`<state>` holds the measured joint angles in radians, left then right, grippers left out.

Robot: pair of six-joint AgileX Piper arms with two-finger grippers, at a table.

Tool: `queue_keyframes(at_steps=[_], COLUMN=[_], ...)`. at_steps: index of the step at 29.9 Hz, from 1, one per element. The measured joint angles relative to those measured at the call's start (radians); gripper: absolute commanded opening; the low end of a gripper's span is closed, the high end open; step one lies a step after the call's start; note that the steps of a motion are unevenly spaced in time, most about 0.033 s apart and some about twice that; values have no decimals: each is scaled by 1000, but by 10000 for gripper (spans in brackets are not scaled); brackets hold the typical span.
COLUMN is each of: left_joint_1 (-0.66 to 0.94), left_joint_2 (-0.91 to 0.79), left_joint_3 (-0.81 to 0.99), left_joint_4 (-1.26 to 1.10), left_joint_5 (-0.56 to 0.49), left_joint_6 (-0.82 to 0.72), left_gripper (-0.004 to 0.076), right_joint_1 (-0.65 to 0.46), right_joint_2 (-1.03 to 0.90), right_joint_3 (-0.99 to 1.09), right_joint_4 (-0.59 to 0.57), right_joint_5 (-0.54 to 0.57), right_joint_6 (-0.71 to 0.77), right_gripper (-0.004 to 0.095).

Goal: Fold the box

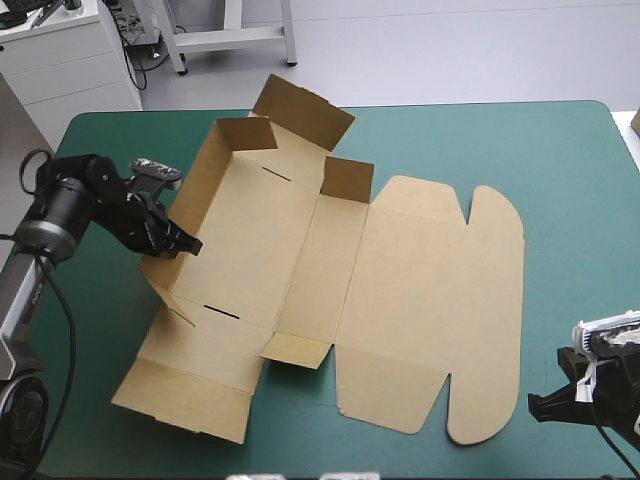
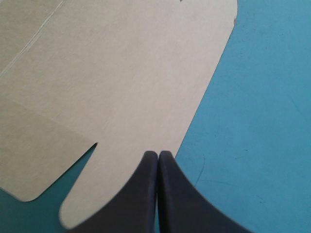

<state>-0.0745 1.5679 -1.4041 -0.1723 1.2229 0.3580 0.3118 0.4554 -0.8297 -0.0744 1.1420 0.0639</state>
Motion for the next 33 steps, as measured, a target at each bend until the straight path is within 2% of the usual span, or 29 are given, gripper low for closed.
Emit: queue_keyframes(at_steps=[12, 17, 23, 33], left_joint_1=[-307, -390, -498, -574], left_joint_2=[188, 222, 228, 228], left_joint_3=[-267, -277, -277, -278], left_joint_4=[381, 414, 526, 589], left_joint_5=[17, -4, -80, -152], left_joint_6=[82, 87, 126, 166], left_gripper=[-32, -32, -32, -33], right_joint_1=[0, 0, 0, 0], right_joint_2=[0, 0, 0, 0], right_joint_3=[0, 0, 0, 0], right_joint_4=[0, 0, 0, 0], right_joint_5=[1, 1, 1, 2], right_joint_6=[33, 54, 73, 86], right_gripper=[-23, -23, -23, -23])
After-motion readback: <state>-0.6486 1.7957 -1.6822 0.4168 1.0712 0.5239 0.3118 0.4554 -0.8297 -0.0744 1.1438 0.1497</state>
